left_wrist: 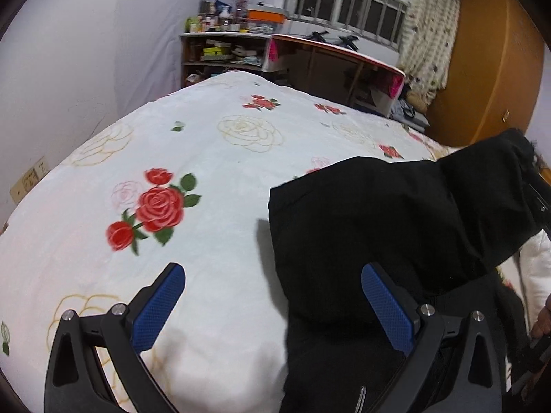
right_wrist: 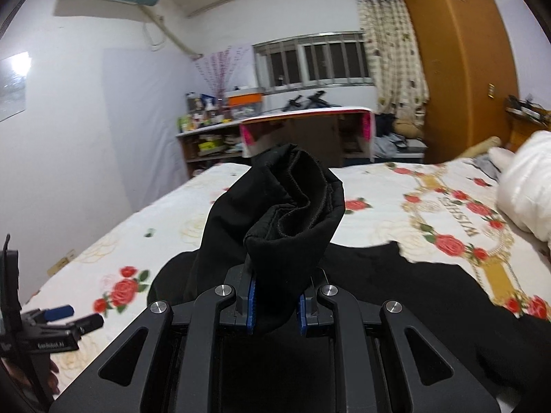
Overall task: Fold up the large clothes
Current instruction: 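Lift the held sleeve and lay it across the coat body, then open, then move the right tool to the other sleeve and grasp its cuff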
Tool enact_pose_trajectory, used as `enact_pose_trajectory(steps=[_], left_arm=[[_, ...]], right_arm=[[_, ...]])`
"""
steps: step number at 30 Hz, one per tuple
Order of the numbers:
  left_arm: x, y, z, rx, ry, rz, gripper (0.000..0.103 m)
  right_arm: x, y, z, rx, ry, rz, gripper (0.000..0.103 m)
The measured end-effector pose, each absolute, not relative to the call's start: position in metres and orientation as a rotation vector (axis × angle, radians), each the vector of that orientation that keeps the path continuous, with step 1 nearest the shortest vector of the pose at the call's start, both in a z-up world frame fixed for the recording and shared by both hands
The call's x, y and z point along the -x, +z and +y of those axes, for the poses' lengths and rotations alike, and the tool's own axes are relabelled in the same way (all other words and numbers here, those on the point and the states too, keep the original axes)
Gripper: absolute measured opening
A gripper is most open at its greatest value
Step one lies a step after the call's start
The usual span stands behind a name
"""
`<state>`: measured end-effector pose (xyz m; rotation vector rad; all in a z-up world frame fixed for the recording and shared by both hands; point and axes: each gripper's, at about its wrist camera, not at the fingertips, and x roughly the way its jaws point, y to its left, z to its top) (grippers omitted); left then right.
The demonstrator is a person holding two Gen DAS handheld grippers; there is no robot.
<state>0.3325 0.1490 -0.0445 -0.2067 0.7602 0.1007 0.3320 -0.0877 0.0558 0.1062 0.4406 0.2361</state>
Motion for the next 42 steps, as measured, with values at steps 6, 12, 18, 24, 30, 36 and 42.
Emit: enact_pose_trajectory(steps=[6, 12, 18, 24, 30, 36, 42], left_arm=[[-0.364, -0.061, 0.119, 0.194, 0.061, 0.824, 0.103], [-0.394, -0.079, 0.096, 0.118, 0.081, 0.856, 0.103], [-0.422, -0.111, 0.084, 0.11, 0.123, 0.938, 0.103], [-0.427, -0.131, 0.076, 0.041, 0.161, 0.962, 0.103], [-0.431, -0.137, 0.076, 0.004, 0.202, 0.992, 0.103], [-0.431, -0.138, 0.072, -0.01, 0.219, 1.001, 0.103], [-0.429, -0.134, 0.065, -0.045, 0.227, 1.019, 0.103]], right_arm=[[-0.337, 0.029, -0.132, -0.157, 0.164, 0.498, 0.018], [-0.345, -0.001, -0.171, -0.269, 0.126, 0.58, 0.018], [-0.345, -0.049, -0.199, -0.324, 0.058, 0.673, 0.019], [-0.335, -0.074, -0.219, -0.317, 0.01, 0.731, 0.032], [-0.317, -0.067, -0.245, -0.234, -0.168, 0.733, 0.039], [-0.329, -0.042, -0.229, -0.157, -0.063, 0.678, 0.057], [-0.349, -0.09, -0.215, -0.063, -0.037, 0.908, 0.057]])
